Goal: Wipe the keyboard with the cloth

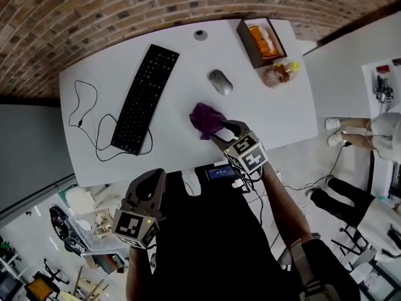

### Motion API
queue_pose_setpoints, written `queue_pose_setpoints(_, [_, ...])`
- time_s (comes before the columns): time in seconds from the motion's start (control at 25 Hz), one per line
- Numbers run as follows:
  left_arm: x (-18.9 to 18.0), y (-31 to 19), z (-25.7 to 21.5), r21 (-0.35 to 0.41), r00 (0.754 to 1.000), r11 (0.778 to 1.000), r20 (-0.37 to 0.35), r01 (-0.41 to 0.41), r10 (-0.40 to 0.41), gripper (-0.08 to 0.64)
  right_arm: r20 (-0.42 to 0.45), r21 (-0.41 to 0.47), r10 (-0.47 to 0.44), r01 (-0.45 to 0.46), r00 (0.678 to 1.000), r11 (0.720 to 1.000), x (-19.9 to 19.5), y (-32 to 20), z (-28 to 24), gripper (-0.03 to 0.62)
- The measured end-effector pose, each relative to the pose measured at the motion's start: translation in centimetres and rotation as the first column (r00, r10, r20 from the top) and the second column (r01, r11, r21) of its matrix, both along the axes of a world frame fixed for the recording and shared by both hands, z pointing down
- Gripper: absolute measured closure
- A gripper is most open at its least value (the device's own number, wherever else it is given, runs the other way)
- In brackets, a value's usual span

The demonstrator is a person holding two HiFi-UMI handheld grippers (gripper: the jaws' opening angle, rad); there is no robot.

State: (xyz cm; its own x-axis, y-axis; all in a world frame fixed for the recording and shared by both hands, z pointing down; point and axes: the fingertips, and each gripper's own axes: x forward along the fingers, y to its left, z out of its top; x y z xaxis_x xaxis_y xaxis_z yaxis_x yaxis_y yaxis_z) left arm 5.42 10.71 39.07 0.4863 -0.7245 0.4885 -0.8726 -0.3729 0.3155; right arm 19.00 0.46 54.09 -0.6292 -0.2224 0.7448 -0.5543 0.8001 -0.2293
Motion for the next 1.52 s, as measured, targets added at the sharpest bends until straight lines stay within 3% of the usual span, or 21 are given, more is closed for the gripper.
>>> queue_pose_setpoints(0.6, [-0.4, 1.5, 0.3, -0.022, 0.985, 0.984, 0.013, 0.175, -0.175, 0.546, -0.119, 0.004, -0.183, 0.185, 0.976, 0.983, -1.2, -1.2, 5.2, 0.364])
queue_pose_setpoints(1.04, [-1.3, 1.4, 0.3, -0.040, 0.981, 0.980, 0.006, 0.196, -0.196, 0.546, -0.258, 0.031, -0.235, 0.251, 0.937, 0.967, -1.7, -2.1, 8.0, 0.350])
queue_pose_setpoints(1.36, [-2.8, 2.3, 0.5, -0.035, 0.980, 0.979, 0.008, 0.199, -0.199, 0.546, -0.414, 0.101, -0.256, 0.323, 0.874, 0.941, -1.7, -2.9, 9.8, 0.358])
queue_pose_setpoints(1.52, [-3.8, 2.7, 0.6, -0.028, 0.980, 0.980, 0.004, 0.198, -0.198, 0.546, -0.428, 0.128, -0.240, 0.321, 0.871, 0.938, -1.8, -3.1, 10.0, 0.379])
